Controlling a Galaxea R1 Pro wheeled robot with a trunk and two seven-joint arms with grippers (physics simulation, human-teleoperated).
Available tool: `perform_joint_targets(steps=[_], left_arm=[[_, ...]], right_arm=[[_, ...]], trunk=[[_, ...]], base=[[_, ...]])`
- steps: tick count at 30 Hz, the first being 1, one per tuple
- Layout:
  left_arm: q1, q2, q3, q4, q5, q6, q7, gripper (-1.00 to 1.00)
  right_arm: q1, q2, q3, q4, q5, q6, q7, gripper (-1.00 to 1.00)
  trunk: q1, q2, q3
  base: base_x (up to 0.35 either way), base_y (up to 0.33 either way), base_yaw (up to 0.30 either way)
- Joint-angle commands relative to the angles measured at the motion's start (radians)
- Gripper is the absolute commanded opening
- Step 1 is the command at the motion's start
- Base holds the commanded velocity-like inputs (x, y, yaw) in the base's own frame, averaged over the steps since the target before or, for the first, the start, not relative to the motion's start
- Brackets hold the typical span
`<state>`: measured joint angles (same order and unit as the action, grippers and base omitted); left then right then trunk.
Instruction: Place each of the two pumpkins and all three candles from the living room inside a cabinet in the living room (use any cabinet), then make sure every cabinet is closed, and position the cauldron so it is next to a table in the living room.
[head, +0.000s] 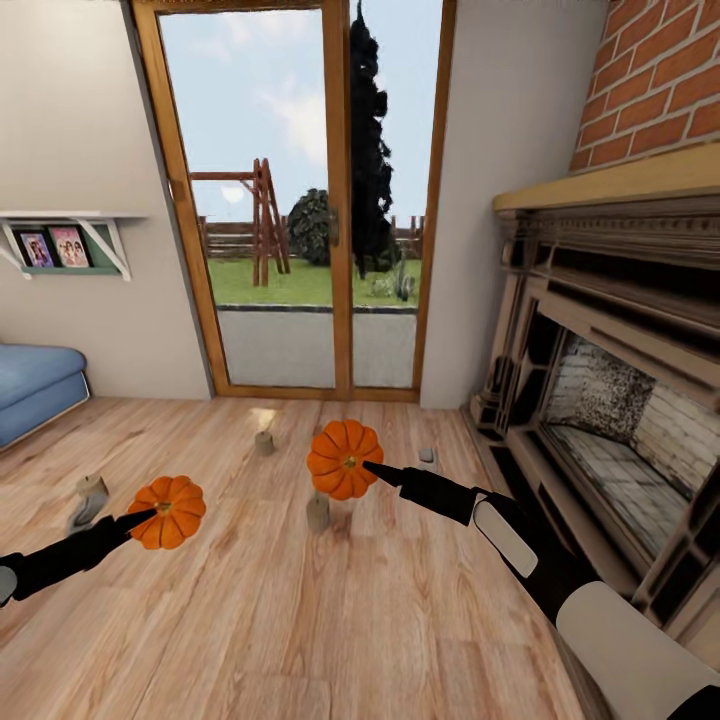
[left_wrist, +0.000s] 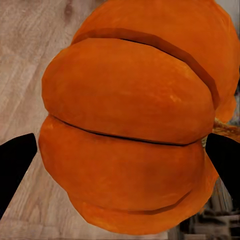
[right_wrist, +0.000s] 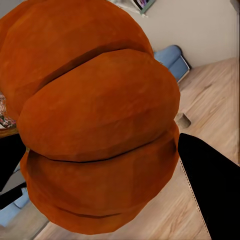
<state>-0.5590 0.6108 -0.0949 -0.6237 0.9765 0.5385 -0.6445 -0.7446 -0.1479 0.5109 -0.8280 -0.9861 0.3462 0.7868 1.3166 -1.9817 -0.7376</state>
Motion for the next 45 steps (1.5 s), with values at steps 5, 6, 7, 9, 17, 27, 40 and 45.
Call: perform_joint_targets(steps=[5, 6, 7, 9, 17, 27, 40, 45], left_arm=[[-0.001, -0.003, -0.005, -0.01, 0.014, 0.008, 0.106, -1.0], [-0.001, -0.004, -0.005, -0.016, 0.014, 0.008, 0.124, -1.0], [-0.001, -0.004, -0.006, -0.023, 0.014, 0.008, 0.146, -1.0], [-0.001, -0.013, -0.006, -0.041, 0.014, 0.008, 0.218, -1.0], [-0.001, -0.055, -0.011, -0.088, 0.014, 0.008, 0.416, -1.0], [-0.001, -0.057, -0.013, -0.09, 0.013, 0.008, 0.43, -1.0], [-0.001, -0.057, -0.015, -0.09, 0.013, 0.007, 0.431, -1.0], [-0.002, -0.057, -0.031, -0.09, 0.012, 0.006, 0.433, -1.0]], right_arm=[[-0.001, -0.001, 0.003, 0.0, -0.01, 0.008, -0.02, -1.0], [-0.001, -0.001, 0.003, 0.0, -0.01, 0.008, -0.025, -1.0], [-0.001, -0.001, 0.003, 0.0, -0.009, 0.008, -0.031, -1.0], [-0.001, -0.001, 0.003, 0.0, -0.008, 0.008, -0.053, -1.0], [-0.001, 0.001, 0.003, 0.001, -0.008, 0.008, -0.108, -1.0], [-0.001, 0.029, 0.004, 0.001, -0.008, -0.025, -0.152, -1.0], [-0.001, 0.043, 0.005, 0.001, -0.006, -0.027, -0.204, -1.0], [-0.001, 0.044, 0.005, 0.002, -0.006, -0.027, -0.277, -1.0]], trunk=[[-0.019, 0.035, 0.015], [-0.023, 0.042, 0.018], [-0.027, 0.049, 0.021], [-0.035, 0.063, 0.027], [-0.065, 0.119, 0.052], [-0.104, 0.189, 0.084], [-0.154, 0.28, 0.124], [-0.173, 0.315, 0.14]], base=[[0.0, 0.0, 0.0], [0.0, 0.0, 0.0], [0.0, 0.0, 0.0], [0.0, 0.0, 0.0], [0.0, 0.0, 0.0], [0.0, 0.0, 0.0], [0.0, 0.0, 0.0], [0.0, 0.0, 0.0]])
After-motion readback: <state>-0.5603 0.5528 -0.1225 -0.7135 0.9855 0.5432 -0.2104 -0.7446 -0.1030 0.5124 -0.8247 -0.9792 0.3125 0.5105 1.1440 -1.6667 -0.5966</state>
